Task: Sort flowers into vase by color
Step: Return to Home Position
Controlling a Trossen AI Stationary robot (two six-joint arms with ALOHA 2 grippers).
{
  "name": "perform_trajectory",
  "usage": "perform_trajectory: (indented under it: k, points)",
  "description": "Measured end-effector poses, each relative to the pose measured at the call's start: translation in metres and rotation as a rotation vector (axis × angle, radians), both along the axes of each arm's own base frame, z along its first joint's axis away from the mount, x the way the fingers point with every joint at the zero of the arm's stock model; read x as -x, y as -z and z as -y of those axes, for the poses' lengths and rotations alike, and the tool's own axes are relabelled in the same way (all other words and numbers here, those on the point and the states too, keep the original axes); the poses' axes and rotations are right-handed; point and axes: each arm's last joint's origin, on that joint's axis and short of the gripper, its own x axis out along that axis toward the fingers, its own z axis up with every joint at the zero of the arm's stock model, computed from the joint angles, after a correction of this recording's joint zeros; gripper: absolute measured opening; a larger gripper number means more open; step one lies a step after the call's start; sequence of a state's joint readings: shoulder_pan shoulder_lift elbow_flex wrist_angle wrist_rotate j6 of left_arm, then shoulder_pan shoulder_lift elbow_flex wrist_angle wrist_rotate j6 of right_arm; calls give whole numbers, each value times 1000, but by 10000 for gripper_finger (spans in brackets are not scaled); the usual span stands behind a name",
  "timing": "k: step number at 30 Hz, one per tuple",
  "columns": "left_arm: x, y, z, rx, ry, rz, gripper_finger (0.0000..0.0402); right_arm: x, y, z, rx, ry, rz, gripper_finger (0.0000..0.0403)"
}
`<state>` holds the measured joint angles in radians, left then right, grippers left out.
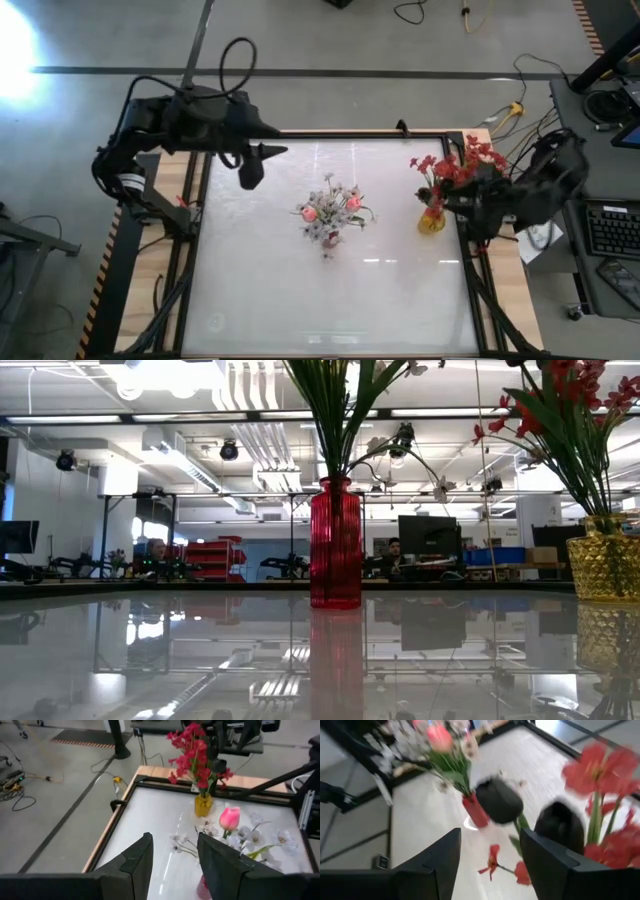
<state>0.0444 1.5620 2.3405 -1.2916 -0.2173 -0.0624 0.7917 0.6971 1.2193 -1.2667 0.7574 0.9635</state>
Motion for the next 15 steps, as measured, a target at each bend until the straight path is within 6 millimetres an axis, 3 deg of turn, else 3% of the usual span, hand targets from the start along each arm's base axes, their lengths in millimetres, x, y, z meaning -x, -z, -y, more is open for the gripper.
perform_trajectory:
  k: [7,15]
  points:
    - [8,-8,2,10,31,58,141,9,-29,8,31,-80,87,198]
    - [-14,7,2,5,67,80,141,-3,-46,-7,115,-322,301,155]
